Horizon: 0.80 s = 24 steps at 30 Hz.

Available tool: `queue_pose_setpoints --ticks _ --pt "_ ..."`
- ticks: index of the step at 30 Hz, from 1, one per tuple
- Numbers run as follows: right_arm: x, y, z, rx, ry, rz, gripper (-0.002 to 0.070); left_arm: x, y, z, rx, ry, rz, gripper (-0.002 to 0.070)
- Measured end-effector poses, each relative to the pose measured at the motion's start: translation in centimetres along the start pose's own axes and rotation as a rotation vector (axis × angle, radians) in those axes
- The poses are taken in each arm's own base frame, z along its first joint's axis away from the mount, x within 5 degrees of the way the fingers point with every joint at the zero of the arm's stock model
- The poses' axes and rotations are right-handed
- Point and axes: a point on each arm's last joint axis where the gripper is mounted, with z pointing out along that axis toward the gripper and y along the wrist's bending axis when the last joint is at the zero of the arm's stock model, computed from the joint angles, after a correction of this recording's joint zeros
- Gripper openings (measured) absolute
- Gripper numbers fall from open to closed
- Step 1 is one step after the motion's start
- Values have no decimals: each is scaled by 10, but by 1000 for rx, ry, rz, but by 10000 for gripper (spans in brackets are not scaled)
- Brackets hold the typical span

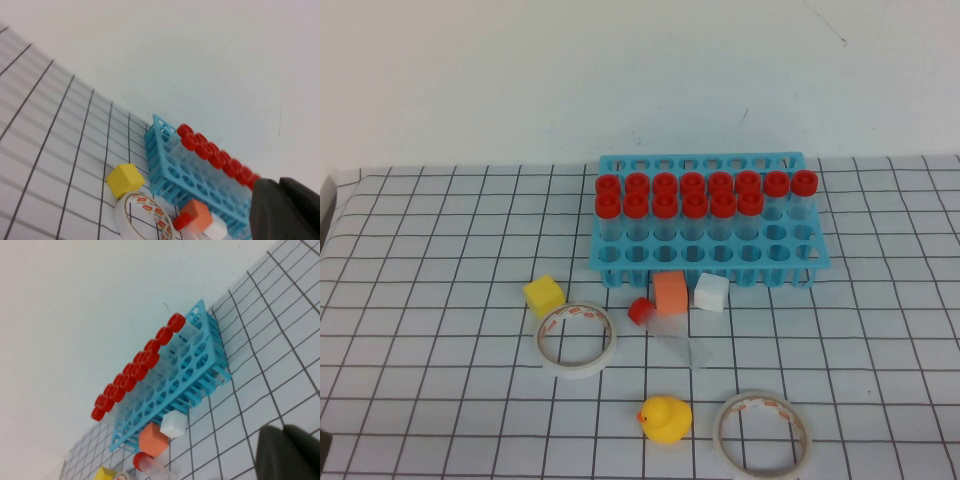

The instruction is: Place the test tubes

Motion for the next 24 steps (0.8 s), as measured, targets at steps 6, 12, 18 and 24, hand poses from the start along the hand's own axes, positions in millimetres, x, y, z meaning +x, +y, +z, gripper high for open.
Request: queue_pose_setpoints --ticks 6,12,18,24 --pt "1 0 0 2 16 -34 -1 -23 -39 13 43 149 272 -1" --pt "6 -1 0 9 71 -72 -1 -37 -67 47 101 418 454 -1" --pt "7 -1 0 10 77 -84 -1 -45 -85 102 208 711 643 -1" --pt "7 -1 0 10 77 -89 -1 -37 -107 146 278 894 811 -1"
